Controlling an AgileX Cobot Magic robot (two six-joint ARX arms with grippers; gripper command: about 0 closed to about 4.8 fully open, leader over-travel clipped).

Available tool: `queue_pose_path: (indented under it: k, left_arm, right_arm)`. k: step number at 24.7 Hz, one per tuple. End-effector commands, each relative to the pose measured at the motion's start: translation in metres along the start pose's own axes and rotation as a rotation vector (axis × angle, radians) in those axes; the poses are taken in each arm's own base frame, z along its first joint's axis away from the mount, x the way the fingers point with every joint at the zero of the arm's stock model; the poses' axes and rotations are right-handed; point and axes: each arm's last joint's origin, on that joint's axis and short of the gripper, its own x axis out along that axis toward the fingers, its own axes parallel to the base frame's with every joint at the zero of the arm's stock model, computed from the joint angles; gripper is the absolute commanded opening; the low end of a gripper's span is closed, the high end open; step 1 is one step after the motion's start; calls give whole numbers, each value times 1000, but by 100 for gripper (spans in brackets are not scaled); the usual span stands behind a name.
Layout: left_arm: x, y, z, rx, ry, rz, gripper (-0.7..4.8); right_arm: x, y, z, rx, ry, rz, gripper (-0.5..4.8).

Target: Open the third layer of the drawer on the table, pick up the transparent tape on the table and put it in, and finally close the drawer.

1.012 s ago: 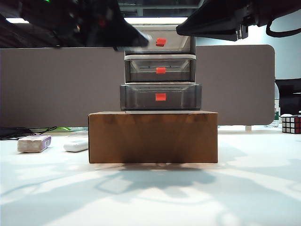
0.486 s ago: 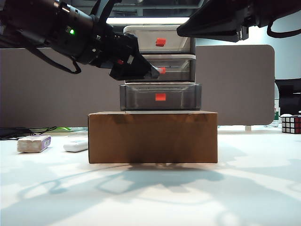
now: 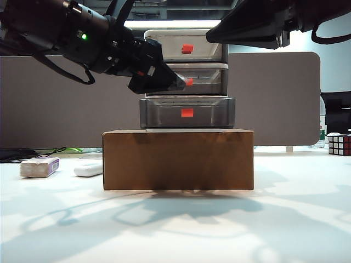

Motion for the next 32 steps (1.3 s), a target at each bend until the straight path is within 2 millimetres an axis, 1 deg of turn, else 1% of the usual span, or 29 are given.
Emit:
queue_pose_path:
  k: [1,3,10,13,15,16,17,18,20,22,23,25,30,32]
  left_arm:
    - [0,0,4,1,-37,-34,361]
    - [0,-1,3,-3,-28,-46,372]
    - [-1,-2,1,-52,-1,-61,372]
    - [-6,-2,4,-83,4,-64,371]
    - [-11,-3,9,-149,7,-82,361]
    - [-18,-7,13,-246,12,-141,334]
    - [-20,-8,14,-276,15,-171,325]
    - [-26,-13,15,-341,43,-270,296]
    - [-30,-17,13,-389,74,-340,261]
    - [-32,-20,9,-437,114,-389,200]
    - [-32,-21,8,-452,136,-394,176]
    - [-33,-22,4,-459,181,-376,154]
    - [-28,-19,-1,-436,237,-231,149]
    - [-23,-17,-3,-401,235,-184,131]
  right_arm:
    - [-1,1,3,-11,-9,4,-2]
    - [-1,1,2,-9,-6,5,-2]
    - [-1,1,2,-4,-1,5,-2]
    - [-1,1,2,-4,-1,5,-2]
    - [-1,1,2,-4,-1,5,-2]
    - [-1,1,2,-4,-1,5,-2]
    - [-1,1,2,-4,-1,5,-2]
    - [-1,1,2,-4,-1,5,-2]
    - [-1,1,2,-4,-1,5,-2]
    - [-1,1,2,-1,2,5,-2]
    - [-2,2,2,1,4,5,-2]
    - [-2,2,1,5,9,6,-2]
    - [-4,3,2,3,7,5,-2]
    - [-5,4,4,-2,2,4,-2]
